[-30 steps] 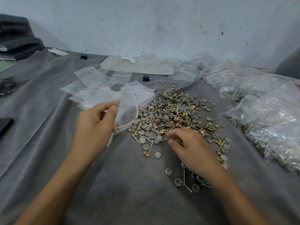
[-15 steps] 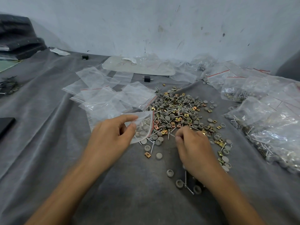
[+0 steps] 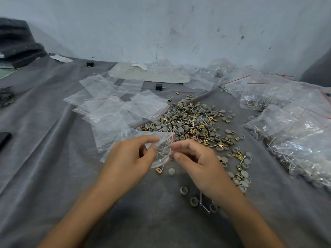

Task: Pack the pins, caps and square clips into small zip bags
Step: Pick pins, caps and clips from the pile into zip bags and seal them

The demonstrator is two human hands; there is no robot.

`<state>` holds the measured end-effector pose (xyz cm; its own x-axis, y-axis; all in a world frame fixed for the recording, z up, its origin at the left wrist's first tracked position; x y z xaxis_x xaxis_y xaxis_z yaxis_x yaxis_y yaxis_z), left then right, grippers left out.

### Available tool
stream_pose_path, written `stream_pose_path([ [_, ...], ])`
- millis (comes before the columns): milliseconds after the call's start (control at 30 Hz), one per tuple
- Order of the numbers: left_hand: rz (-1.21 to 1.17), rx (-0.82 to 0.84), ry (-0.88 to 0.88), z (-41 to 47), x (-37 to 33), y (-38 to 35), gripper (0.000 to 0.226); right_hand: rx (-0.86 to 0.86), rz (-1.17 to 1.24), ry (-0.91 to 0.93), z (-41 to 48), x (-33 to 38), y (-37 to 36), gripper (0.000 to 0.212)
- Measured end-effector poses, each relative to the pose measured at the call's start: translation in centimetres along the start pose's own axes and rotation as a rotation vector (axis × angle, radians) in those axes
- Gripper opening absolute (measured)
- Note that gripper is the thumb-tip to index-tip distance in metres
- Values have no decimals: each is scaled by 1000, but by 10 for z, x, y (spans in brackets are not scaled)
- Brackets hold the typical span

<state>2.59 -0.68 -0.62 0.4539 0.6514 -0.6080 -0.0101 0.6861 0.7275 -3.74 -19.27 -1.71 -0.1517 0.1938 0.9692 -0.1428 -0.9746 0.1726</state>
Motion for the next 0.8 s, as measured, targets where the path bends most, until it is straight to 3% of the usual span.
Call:
stream_pose_path([
  [167,-162,-103,122,9,10,8,21,-69,-95,32,2,1,9,20],
  [267,-332,-166,226,14,14,15,21,-35,-378,68,4,-3,11,14],
  [400,-408,-220,246,15,14,23,24,112,-734,90,11,-15,-3,23],
  [600,-419,-206,251,14,15,24,19,175,-839,100,19,-17,-16,40],
  [800,-414,-172,261,14,14,20,20,145,-840,112,17,-12,-17,16],
])
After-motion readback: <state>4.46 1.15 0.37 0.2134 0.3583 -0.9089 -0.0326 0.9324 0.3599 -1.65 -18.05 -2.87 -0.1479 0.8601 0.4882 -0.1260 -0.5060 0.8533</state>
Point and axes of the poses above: each hand's wrist, its own z-axis towards the middle knuckle, its own y-axis out of the back of the hand, x = y × z, the point moved 2 cm from there along z, towards the middle knuckle, and after that the axes turned 9 degrees about z, right-handed, at the moved point
